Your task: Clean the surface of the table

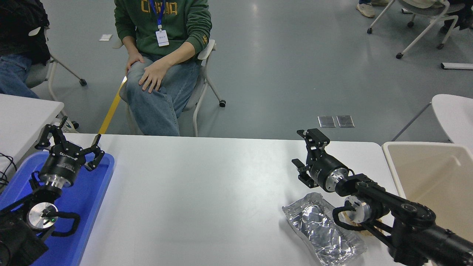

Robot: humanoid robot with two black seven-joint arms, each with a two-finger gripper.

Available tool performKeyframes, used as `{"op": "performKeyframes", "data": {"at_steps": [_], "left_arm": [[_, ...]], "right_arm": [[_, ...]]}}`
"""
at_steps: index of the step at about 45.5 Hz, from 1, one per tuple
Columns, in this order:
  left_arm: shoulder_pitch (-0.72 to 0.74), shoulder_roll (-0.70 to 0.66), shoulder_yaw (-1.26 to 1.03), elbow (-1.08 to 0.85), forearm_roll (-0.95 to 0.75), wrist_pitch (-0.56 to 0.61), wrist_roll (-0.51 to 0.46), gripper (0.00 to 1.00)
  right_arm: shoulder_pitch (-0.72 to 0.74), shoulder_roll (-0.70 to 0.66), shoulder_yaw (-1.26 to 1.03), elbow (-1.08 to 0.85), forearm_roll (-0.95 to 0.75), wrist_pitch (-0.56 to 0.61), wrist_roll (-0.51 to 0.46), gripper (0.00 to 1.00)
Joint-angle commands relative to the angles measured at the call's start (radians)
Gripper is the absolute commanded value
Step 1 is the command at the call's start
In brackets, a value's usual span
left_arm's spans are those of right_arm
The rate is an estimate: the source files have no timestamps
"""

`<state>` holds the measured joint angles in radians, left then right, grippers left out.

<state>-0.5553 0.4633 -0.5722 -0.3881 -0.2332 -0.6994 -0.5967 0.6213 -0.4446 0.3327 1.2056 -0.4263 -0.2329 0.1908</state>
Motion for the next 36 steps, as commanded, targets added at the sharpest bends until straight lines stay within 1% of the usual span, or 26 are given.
{"op": "performKeyframes", "data": {"at_steps": [1, 10, 22, 28, 36], "left_arm": [[0.000, 0.000, 0.000, 0.000, 0.000, 0.000, 0.000, 1.00], [0.000, 0.000, 0.000, 0.000, 0.000, 0.000, 0.000, 1.00], [0.000, 0.000, 0.000, 0.000, 0.000, 0.000, 0.000, 1.00], [0.000, 0.000, 0.000, 0.000, 0.000, 0.000, 0.000, 1.00], [0.000, 0.000, 0.000, 0.000, 0.000, 0.000, 0.000, 1.00]], "right_arm": [[0.009, -0.183, -0.178, 0.132, -0.172, -0.026, -0.001, 1.00], [0.009, -0.335, -0.208, 0.158, -0.363, -0.026, 0.001, 0.99], [0.009, -0.470, -0.213, 0.180, -0.686, -0.023, 0.009, 0.99], [0.009, -0.508, -0.254, 0.224, -0.811, -0.023, 0.010, 0.99], [0.009, -0.499, -0.299, 0.239, -0.985, -0.023, 0.010, 0.99]]}}
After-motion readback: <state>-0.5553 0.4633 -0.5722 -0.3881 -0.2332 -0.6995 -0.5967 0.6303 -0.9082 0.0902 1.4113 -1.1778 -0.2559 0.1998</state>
